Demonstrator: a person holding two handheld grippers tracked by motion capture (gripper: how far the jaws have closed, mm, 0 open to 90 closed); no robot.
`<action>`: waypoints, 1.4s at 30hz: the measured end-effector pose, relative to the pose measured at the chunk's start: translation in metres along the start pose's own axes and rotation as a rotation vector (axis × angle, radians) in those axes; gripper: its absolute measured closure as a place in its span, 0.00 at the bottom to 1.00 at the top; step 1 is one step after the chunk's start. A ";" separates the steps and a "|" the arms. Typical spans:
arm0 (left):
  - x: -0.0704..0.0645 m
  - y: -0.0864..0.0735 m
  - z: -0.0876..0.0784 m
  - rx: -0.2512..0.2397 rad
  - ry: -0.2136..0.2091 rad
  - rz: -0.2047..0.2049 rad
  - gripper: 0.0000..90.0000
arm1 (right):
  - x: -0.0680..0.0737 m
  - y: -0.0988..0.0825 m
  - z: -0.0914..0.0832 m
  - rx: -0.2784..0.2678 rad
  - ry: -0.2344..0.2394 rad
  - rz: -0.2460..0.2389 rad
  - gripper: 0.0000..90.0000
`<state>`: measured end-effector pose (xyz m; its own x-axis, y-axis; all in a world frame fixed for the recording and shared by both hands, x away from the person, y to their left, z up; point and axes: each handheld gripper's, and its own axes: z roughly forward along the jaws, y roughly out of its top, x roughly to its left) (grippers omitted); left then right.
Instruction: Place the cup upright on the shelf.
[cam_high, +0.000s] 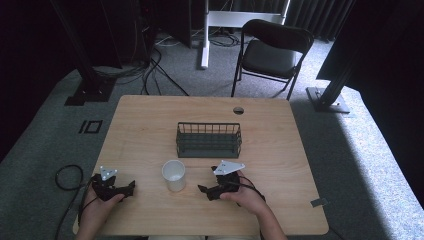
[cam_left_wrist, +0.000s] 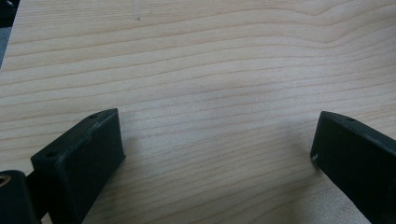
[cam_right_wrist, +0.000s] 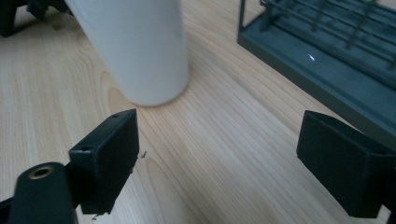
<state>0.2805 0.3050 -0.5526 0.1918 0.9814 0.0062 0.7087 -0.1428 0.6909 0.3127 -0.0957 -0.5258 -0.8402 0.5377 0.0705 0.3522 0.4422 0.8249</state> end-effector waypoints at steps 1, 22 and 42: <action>0.000 0.000 0.000 0.000 0.000 0.000 0.03 | 0.001 0.001 0.002 -0.004 0.003 -0.006 0.15; 0.000 0.000 0.000 0.000 0.000 0.000 0.03 | 0.029 0.022 0.032 -0.044 0.074 -0.078 0.15; 0.000 0.000 0.000 0.000 0.000 0.000 0.03 | 0.041 0.044 0.058 -0.085 0.104 -0.102 0.15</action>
<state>0.2805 0.3051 -0.5525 0.1920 0.9814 0.0059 0.7089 -0.1429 0.6907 0.3176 -0.0120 -0.5190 -0.9096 0.4137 0.0380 0.2303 0.4261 0.8749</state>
